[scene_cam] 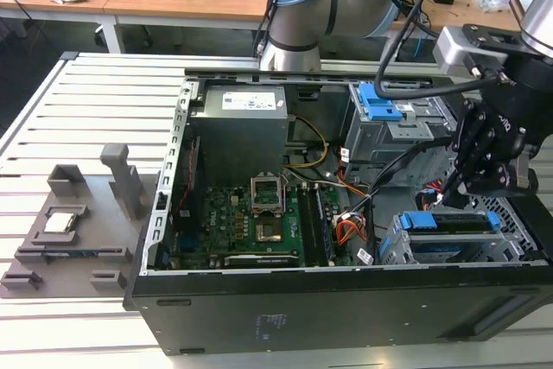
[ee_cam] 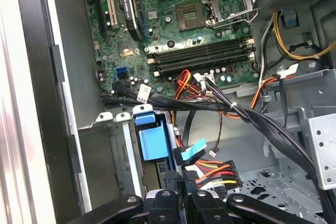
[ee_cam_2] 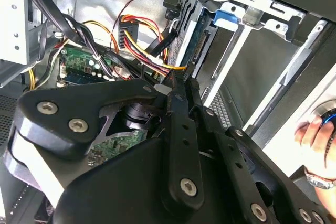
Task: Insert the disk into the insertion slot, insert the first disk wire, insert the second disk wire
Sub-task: 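Insert the first disk wire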
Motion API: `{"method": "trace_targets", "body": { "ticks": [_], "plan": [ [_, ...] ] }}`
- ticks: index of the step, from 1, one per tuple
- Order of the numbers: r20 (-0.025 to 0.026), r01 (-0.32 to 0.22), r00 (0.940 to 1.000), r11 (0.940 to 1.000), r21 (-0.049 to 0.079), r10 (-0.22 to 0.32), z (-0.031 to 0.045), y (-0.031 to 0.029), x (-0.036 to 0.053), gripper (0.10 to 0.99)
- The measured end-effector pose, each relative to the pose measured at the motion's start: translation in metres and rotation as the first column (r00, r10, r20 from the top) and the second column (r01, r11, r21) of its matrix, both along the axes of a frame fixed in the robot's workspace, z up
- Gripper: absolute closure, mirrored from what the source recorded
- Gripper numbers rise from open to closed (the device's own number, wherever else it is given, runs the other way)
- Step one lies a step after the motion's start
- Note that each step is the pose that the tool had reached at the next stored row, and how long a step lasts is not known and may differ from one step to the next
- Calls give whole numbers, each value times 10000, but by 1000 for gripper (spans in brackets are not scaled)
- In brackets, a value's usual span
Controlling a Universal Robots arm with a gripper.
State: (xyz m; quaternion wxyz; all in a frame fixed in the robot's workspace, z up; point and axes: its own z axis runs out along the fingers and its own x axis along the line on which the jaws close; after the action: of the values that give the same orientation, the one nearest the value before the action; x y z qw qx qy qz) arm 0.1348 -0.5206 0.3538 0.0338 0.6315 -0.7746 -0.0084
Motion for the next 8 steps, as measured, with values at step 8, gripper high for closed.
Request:
{"method": "trace_targets", "body": {
  "ticks": [8],
  "plan": [
    [0, 374, 9993, 9993, 1, -374, 0, 0, 0, 922]
  ]
}}
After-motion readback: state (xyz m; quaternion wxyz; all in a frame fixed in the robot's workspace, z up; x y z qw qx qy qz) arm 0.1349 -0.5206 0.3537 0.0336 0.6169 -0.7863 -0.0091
